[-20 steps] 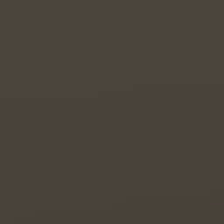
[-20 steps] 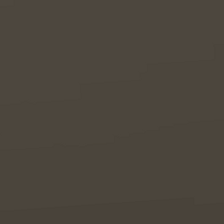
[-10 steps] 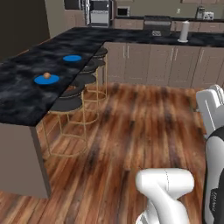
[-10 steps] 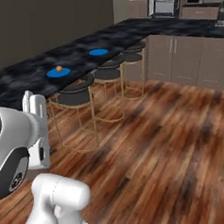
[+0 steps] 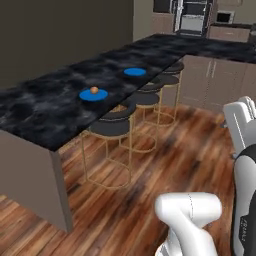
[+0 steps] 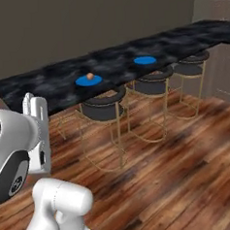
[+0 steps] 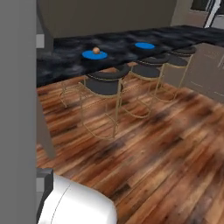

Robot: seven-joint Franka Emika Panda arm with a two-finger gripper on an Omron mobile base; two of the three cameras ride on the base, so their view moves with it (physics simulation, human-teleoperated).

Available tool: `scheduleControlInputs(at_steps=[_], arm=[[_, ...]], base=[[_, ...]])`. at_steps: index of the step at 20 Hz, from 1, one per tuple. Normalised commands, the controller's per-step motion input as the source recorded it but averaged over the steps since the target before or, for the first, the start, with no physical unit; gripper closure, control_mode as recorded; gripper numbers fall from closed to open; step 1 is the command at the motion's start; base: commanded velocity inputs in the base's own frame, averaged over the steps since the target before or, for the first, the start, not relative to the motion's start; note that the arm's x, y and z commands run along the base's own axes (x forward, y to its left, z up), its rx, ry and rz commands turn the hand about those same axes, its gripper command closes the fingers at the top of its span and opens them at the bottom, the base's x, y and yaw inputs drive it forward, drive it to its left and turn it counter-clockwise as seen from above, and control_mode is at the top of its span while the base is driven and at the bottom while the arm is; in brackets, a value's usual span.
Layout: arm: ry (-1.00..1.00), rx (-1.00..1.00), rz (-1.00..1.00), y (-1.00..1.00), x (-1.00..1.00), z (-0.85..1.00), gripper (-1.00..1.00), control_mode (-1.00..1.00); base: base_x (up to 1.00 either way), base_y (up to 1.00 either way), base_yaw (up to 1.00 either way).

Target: Transport the fish and onion to the fridge. Place the fish on the rack containing meat and place the onion on the rack containing the vegetable, ensuring meats and vegetables are on different racks.

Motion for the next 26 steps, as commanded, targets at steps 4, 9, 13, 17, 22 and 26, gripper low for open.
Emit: scheduleControlInputs(at_steps=[4, 9, 13, 17, 22, 26], arm=[[0.00, 0.00, 0.00, 0.00, 0.00, 0.00, -1.00, 1.00], [0.00, 0.00, 0.00, 0.00, 0.00, 0.00, -1.00, 1.00], [0.00, 0.00, 0.00, 0.00, 0.00, 0.00, -1.00, 1.00], [0.00, 0.00, 0.00, 0.00, 0.00, 0.00, -1.00, 1.00], [0.00, 0.00, 0.00, 0.00, 0.00, 0.00, -1.00, 1.00], [0.00, 0.00, 0.00, 0.00, 0.00, 0.00, -1.00, 1.00]], base=[[0.97, -0.91, 0.54], [0.75, -1.00, 0.44], [0.71, -1.00, 0.47], [0.95, -0.97, 0.38], [1.00, -0.95, 0.37], [1.00, -0.62, 0.33]])
